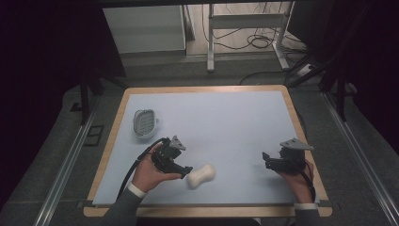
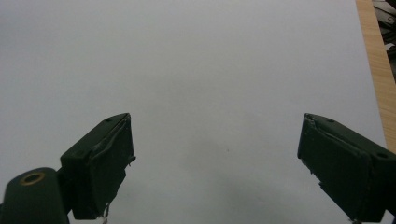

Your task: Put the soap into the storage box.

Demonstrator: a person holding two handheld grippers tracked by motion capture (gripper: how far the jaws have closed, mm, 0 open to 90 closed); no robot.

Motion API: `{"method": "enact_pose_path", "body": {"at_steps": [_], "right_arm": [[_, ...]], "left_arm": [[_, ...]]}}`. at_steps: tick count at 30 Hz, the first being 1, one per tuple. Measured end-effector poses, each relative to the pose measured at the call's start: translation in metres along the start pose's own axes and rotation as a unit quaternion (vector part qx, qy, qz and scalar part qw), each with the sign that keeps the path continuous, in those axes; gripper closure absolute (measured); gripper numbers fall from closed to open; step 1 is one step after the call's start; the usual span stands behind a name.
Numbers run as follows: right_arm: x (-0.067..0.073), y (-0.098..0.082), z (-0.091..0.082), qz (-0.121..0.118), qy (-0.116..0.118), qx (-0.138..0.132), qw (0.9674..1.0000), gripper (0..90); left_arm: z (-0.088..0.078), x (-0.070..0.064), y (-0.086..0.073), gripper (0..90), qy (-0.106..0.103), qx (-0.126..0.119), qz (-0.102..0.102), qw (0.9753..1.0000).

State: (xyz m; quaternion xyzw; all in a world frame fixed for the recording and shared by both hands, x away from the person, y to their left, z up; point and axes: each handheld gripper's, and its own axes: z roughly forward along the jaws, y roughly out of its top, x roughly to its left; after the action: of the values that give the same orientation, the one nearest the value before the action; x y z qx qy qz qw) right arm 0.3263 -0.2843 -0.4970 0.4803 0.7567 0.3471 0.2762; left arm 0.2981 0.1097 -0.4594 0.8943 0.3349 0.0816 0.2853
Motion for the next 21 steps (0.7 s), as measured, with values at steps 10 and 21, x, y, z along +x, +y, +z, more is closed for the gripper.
{"method": "enact_pose_path", "body": {"at_steps": [10, 21], "right_arm": [[-0.001, 0.0, -0.002, 0.0, -0.006, -0.005, 1.0, 11.1], [-0.001, 0.0, -0.002, 0.001, -0.003, -0.005, 1.0, 11.1]], "left_arm": [[0.01, -0.009, 0.002, 23.4, -0.018, 0.017, 0.01, 0.9996], [0.019, -0.015, 0.008, 23.9, -0.034, 0.028, 0.015, 0.9989]]}}
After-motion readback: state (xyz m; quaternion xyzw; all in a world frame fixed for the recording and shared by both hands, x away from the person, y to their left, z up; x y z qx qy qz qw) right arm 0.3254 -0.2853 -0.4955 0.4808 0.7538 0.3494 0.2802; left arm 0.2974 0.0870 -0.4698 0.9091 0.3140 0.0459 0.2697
